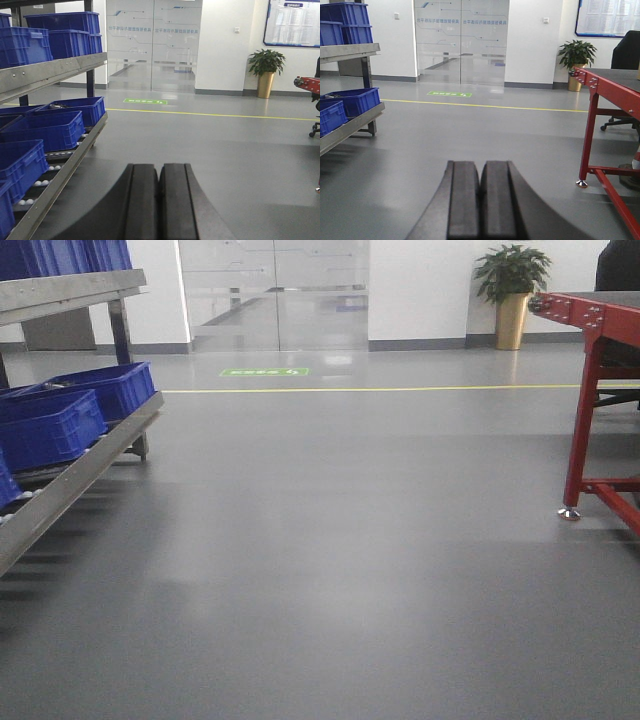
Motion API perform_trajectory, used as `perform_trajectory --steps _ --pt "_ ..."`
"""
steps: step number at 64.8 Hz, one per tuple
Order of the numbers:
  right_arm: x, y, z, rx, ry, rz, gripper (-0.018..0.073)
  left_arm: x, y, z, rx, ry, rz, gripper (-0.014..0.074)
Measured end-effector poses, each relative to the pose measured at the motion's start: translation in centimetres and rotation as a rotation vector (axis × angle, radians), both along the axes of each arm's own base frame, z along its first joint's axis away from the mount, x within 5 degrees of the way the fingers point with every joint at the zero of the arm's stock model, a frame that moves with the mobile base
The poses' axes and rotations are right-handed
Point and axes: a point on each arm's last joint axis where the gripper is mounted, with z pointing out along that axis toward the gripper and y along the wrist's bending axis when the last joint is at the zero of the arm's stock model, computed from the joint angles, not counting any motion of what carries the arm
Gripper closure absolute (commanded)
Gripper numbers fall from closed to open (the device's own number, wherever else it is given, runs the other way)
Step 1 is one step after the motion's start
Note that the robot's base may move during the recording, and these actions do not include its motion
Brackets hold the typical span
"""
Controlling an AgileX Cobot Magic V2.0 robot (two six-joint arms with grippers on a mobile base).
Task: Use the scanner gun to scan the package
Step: 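Drive the base forward along the floor past the blue-crate shelf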
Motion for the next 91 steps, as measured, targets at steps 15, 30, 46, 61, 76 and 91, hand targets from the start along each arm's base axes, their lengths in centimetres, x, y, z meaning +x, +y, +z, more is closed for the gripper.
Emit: perform_trajectory --steps 15,30,46,61,76,91 --pt "0.0 0.0 0.0 0.0 0.0 0.0 0.0713 0.0 0.0 0.0 0.0 0.0 0.0 0.0708" --pt "0.0 0.0 0.0 0.0 0.0 0.0 0.0713 0.0 0.0 0.0 0.0 0.0 0.0 0.0708" --pt "0.0 0.0 0.0 0.0 0.0 0.0 0.0713 0.0 0.0 0.0 0.0 0.0 0.0 0.0708" --pt "0.0 0.0 0.0 0.0 0.0 0.0 0.0713 0.0 0.0 0.0 0.0 0.0 0.0 0.0708" --pt "0.0 0.0 0.0 0.0 0.0 0.0 0.0713 0.0 0.0 0.0 0.0 0.0 0.0 0.0708" --pt "0.0 0.0 0.0 0.0 0.0 0.0 0.0713 0.0 0.0 0.0 0.0 0.0 0.0 0.0708"
